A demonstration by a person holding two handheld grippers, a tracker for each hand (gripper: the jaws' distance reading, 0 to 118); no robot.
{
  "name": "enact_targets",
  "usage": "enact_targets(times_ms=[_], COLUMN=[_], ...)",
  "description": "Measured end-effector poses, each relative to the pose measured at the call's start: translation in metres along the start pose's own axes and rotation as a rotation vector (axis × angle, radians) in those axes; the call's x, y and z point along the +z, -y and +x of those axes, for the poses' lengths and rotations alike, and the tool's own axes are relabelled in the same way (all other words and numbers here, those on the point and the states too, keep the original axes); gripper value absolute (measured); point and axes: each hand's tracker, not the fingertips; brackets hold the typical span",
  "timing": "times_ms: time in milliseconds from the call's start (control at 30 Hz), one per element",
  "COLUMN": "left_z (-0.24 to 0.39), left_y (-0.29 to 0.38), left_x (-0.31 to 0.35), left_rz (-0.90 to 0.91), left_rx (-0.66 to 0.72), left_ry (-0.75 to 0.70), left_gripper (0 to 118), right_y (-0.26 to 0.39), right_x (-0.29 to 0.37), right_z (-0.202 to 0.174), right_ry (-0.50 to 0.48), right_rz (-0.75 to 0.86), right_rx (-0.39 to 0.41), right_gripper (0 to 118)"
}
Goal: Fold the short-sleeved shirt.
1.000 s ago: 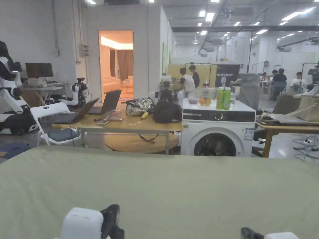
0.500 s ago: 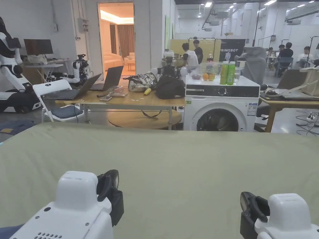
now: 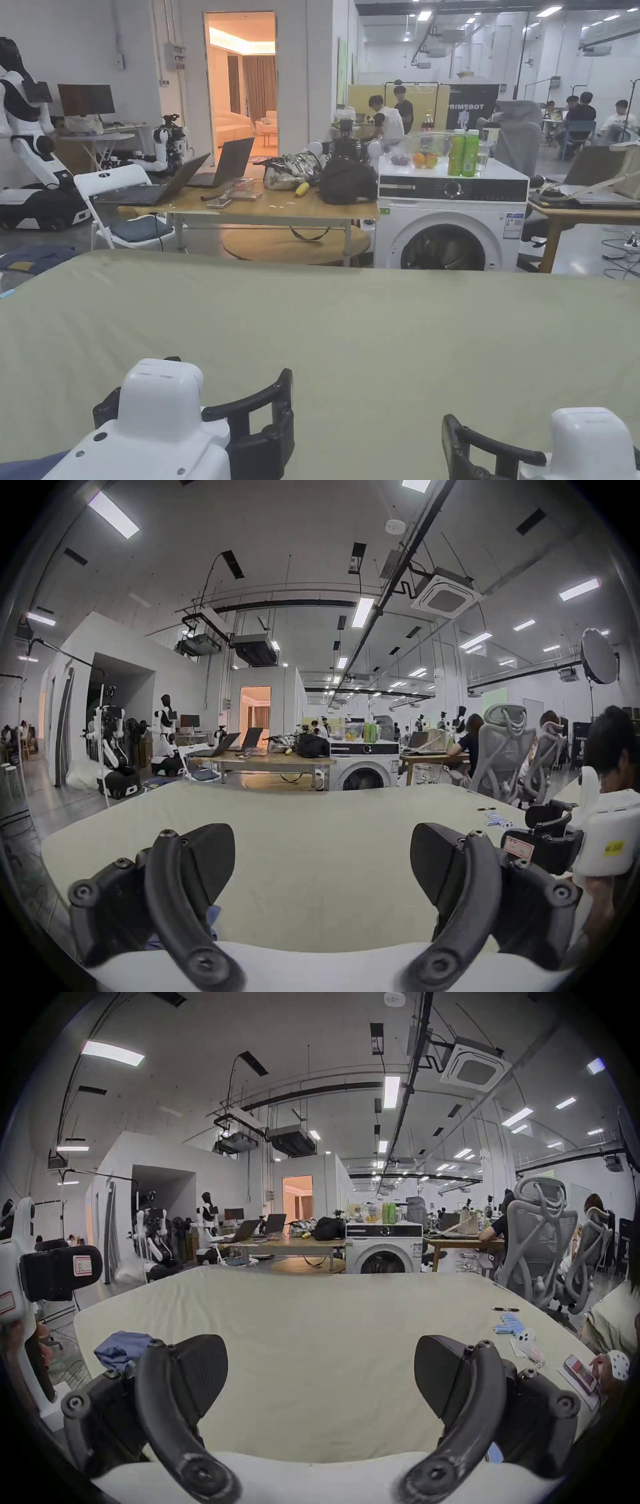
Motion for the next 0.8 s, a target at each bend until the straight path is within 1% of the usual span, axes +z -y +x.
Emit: enact_targets(times_ms=[100,133,233,367,467,533,600,700,800], left_z=[0.0,0.0,-0.002,-0.005,-0.007,-0.008,-0.008,-0.008,-0.007], left_y=[0.0,0.0,0.0,0.0,0.0,0.0,-0.001,-0.001,-0.001], left_x=[0.0,0.001,0.0,0.0,0.002,0.002,0.002,0.002,0.002], left_rz=[0.005,0.006,0.002,-0.004,-0.006,-0.005,-0.006,-0.007,-0.013], left_rx=[0.006,0.004,0.007,0.026,0.043,0.049,0.054,0.062,0.06], left_ry=[0.006,0.001,-0.014,-0.024,-0.021,-0.021,-0.02,-0.013,-0.008], left_gripper=[103,103,103,103,103,103,103,103,103], right_y=[-0.001,-0.001,-0.002,-0.005,-0.008,-0.01,-0.011,-0.016,-0.019], right_x=[-0.002,-0.003,-0.002,-0.002,-0.004,-0.005,-0.006,-0.008,-0.009], right_z=[-0.003,-0.003,-0.002,0.001,0.006,0.011,0.012,0.015,0.017], right_ry=[0.05,0.052,0.04,0.017,-0.032,-0.066,-0.041,0.0,-0.023], right_rz=[-0.008,-0.01,-0.01,-0.008,-0.029,-0.036,-0.033,-0.07,-0.094], right_rx=[0.016,0.018,0.009,-0.036,-0.135,-0.228,-0.293,-0.369,-0.429], right_gripper=[109,109,109,109,109,109,109,109,109])
